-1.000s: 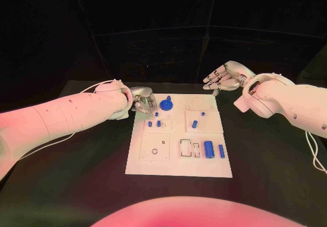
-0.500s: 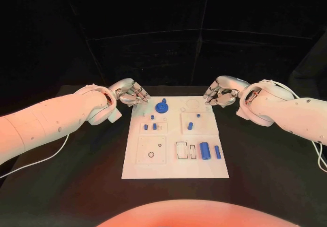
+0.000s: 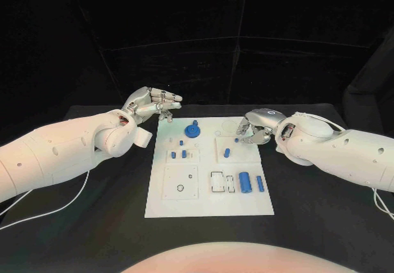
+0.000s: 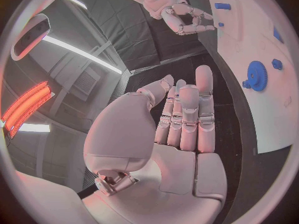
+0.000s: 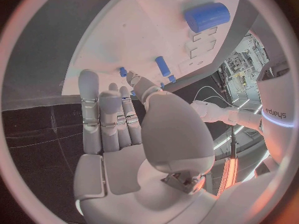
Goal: Assemble the parts on the task board
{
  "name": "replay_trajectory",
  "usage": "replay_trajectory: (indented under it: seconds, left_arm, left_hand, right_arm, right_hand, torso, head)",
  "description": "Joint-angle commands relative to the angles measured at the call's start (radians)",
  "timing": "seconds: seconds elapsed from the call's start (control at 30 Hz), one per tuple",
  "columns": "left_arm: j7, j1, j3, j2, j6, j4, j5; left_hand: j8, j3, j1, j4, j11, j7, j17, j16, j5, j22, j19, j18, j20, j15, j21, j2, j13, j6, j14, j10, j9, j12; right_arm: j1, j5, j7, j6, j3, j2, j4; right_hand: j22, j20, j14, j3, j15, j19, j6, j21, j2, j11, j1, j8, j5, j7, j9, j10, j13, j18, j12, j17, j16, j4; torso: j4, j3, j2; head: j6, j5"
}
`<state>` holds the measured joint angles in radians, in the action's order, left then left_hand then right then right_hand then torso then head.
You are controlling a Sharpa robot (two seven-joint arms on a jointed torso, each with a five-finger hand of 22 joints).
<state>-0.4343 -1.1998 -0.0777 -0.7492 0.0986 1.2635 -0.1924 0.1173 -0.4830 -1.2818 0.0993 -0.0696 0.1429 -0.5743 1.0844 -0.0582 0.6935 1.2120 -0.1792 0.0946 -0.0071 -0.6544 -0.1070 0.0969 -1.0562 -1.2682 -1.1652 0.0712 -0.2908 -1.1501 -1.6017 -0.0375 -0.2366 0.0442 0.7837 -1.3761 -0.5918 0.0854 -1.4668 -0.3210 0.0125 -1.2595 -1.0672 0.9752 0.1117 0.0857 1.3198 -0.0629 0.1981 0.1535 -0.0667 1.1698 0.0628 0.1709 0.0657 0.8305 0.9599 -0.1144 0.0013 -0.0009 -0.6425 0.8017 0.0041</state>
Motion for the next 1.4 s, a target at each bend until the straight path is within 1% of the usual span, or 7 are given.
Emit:
replay_trajectory:
  seconds: [0.03,0.2,0.57,0.8,0.93,1.23,1.4]
  left_arm:
    - [-0.054,0.000,0.001,-0.004,-0.021,0.007,0.094]
    - [-0.056,0.002,0.000,-0.007,-0.020,0.012,0.098]
    - [-0.052,0.004,0.000,-0.008,-0.023,0.017,0.100]
    - [-0.046,0.004,0.000,-0.008,-0.022,0.015,0.100]
    - [-0.044,0.005,0.000,-0.008,-0.022,0.012,0.100]
    - [-0.039,0.005,0.000,-0.008,-0.025,0.010,0.100]
    - [-0.037,0.005,0.000,-0.010,-0.026,0.013,0.100]
  left_hand:
    - [0.007,0.009,0.003,0.000,-0.001,0.000,0.003,-0.005,0.002,-0.002,-0.009,-0.004,0.000,-0.001,0.006,0.005,0.002,-0.010,0.007,0.008,-0.001,-0.006]
    - [0.008,0.011,0.001,0.001,-0.001,0.000,0.012,-0.011,0.002,-0.004,-0.010,-0.004,0.000,-0.001,0.009,0.007,0.002,-0.012,0.012,0.009,-0.001,-0.009]
    - [0.009,0.013,-0.002,0.003,-0.001,0.001,0.020,-0.016,0.002,-0.006,-0.011,-0.004,0.000,-0.001,0.012,0.009,0.003,-0.012,0.016,0.010,-0.001,-0.011]
    - [0.009,0.012,-0.013,0.008,-0.002,0.003,0.026,-0.019,0.001,-0.009,-0.011,-0.004,-0.001,-0.001,0.017,0.016,0.003,-0.011,0.020,0.014,-0.002,-0.014]
    - [0.009,0.012,-0.015,0.009,-0.002,0.003,0.027,-0.019,0.001,-0.010,-0.011,-0.004,-0.001,-0.001,0.017,0.017,0.004,-0.011,0.020,0.015,-0.002,-0.015]
    - [0.009,0.012,-0.017,0.011,-0.002,0.004,0.028,-0.020,0.001,-0.010,-0.011,-0.004,-0.001,-0.001,0.018,0.018,0.004,-0.011,0.021,0.015,-0.002,-0.015]
    - [0.009,0.012,-0.019,0.012,-0.003,0.004,0.031,-0.022,0.001,-0.011,-0.011,-0.004,-0.001,-0.001,0.018,0.018,0.004,-0.010,0.022,0.016,-0.002,-0.016]
  right_arm:
    - [0.002,-0.051,-0.016,0.010,-0.001,-0.010,0.009]
    - [0.006,-0.053,-0.019,0.013,-0.001,-0.022,0.023]
    - [0.011,-0.053,-0.016,0.039,-0.001,-0.043,0.043]
    - [0.013,-0.052,-0.014,0.061,-0.001,-0.056,0.052]
    - [0.014,-0.052,-0.014,0.076,-0.001,-0.061,0.054]
    - [0.017,-0.051,-0.023,0.105,-0.001,-0.070,0.059]
    - [0.017,-0.062,-0.045,0.103,-0.001,-0.071,0.059]
  right_hand:
    - [-0.022,0.008,-0.019,-0.015,-0.008,0.005,0.011,0.021,0.001,0.004,0.003,0.000,-0.009,0.003,-0.001,-0.010,0.000,-0.013,0.002,0.016,0.021,-0.003]
    - [-0.049,0.011,-0.018,-0.031,-0.011,0.009,0.016,0.045,0.000,0.007,0.002,0.000,-0.013,0.008,0.000,-0.016,-0.001,-0.015,0.002,0.033,0.044,-0.008]
    - [-0.149,0.014,-0.027,-0.076,-0.013,-0.008,0.009,0.125,-0.013,0.008,-0.002,-0.002,-0.026,0.010,-0.002,-0.008,0.000,-0.027,0.006,0.103,0.124,-0.012]
    - [-0.219,0.014,-0.031,-0.111,-0.011,-0.023,-0.004,0.177,-0.025,0.005,-0.006,-0.004,-0.042,0.006,-0.003,0.004,0.000,-0.036,0.008,0.144,0.171,-0.011]
    - [-0.245,0.014,-0.031,-0.125,-0.010,-0.027,-0.009,0.197,-0.025,0.003,-0.009,-0.004,-0.046,0.005,-0.003,0.010,0.000,-0.040,0.009,0.155,0.187,-0.012]
    - [-0.290,0.013,-0.030,-0.150,-0.008,-0.033,-0.025,0.231,-0.028,-0.002,-0.012,-0.006,-0.050,0.001,-0.005,0.029,0.002,-0.045,0.014,0.170,0.212,-0.014]
    - [-0.338,0.007,-0.029,-0.170,0.001,-0.046,-0.058,0.264,-0.044,-0.012,-0.005,-0.016,-0.068,-0.009,-0.011,0.061,0.005,-0.052,0.025,0.173,0.224,-0.016]
  torso:
    - [-0.0001,0.0010,-0.001]
    - [-0.0005,-0.0005,-0.001]
    - [-0.0016,0.0007,-0.001]
    - [0.0001,0.0000,-0.002]
    - [-0.0017,-0.0001,-0.001]
    - [-0.0009,-0.0003,-0.001]
    - [-0.0001,-0.0001,-0.003]
  head:
    - [-0.002,0.002]
    - [0.000,0.001]
    - [0.002,0.003]
    - [0.004,0.002]
    - [0.007,0.004]
    - [0.010,0.004]
    - [0.010,0.002]
